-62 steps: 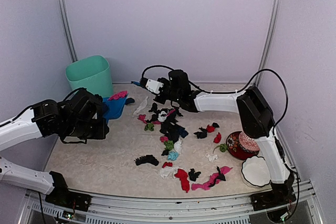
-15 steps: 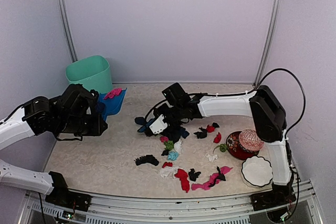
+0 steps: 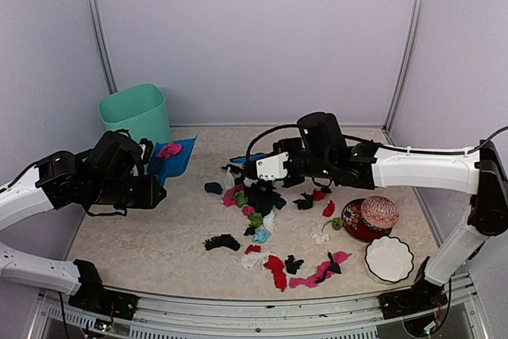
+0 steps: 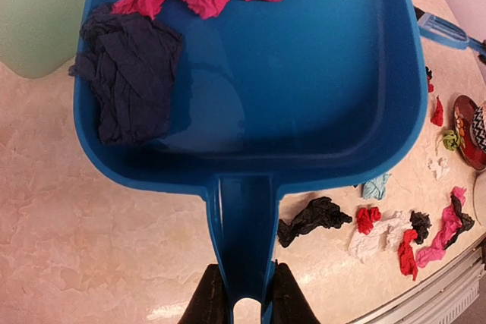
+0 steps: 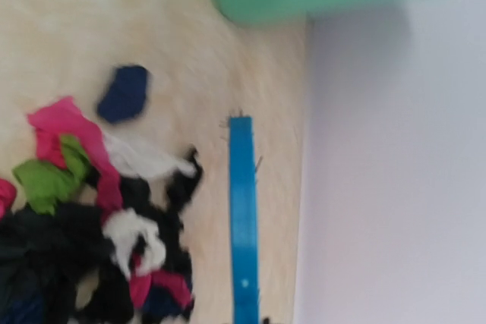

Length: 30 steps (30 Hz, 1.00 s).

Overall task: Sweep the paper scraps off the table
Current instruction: Sweep the paper scraps at the center of the board.

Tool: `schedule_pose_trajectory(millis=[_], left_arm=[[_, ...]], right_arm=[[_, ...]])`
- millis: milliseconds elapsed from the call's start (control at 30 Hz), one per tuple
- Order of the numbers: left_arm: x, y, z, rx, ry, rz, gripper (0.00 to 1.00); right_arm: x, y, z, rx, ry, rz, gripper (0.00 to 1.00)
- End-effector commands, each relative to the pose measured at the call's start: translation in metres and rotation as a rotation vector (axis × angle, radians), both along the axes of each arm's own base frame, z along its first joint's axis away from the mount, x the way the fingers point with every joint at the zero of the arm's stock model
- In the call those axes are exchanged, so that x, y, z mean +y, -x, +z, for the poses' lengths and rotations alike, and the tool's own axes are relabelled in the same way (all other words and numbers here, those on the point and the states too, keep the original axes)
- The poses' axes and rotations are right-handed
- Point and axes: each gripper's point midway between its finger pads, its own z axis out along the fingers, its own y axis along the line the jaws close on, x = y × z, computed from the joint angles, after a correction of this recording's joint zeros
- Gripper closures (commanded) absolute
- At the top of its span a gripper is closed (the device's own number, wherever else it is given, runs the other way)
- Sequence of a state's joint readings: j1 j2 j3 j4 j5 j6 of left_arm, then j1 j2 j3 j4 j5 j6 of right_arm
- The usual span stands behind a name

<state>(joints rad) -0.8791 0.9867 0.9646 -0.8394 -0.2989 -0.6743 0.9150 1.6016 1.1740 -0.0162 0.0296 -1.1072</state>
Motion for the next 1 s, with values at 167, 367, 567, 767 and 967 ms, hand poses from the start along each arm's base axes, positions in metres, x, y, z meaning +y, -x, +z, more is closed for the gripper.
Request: schedule_pose_trajectory(millis=[167, 367, 567, 767, 967], left_arm=[[-0.022, -0.005, -0.007, -0.022, 0.003, -0.077, 1.00], [-0.035, -0.010, -0.021, -0.014, -0.030, -0.126, 1.00], [-0.043, -0.012, -0.038, 0.003, -0.057, -0.167, 1.00], [-0.050, -0.007, -0.059, 0.041, -0.069, -0.197, 1.00], [-0.055, 0.000, -0.072, 0.061, -0.081, -0.213, 1.00]], right_arm=[[-0.080, 0.010, 0.032, 0.399, -0.417, -0.528, 1.00], [-0.151, 0.009, -0.003, 0.603, -0.532, -0.987, 1.00], [-0.201, 0.003, -0.040, 0.665, -0.565, -1.263, 1.00], [-0.226, -0.009, -0.073, 0.659, -0.524, -1.405, 1.00], [-0.198, -0.016, -0.104, 0.774, -0.500, -1.360, 1.00]])
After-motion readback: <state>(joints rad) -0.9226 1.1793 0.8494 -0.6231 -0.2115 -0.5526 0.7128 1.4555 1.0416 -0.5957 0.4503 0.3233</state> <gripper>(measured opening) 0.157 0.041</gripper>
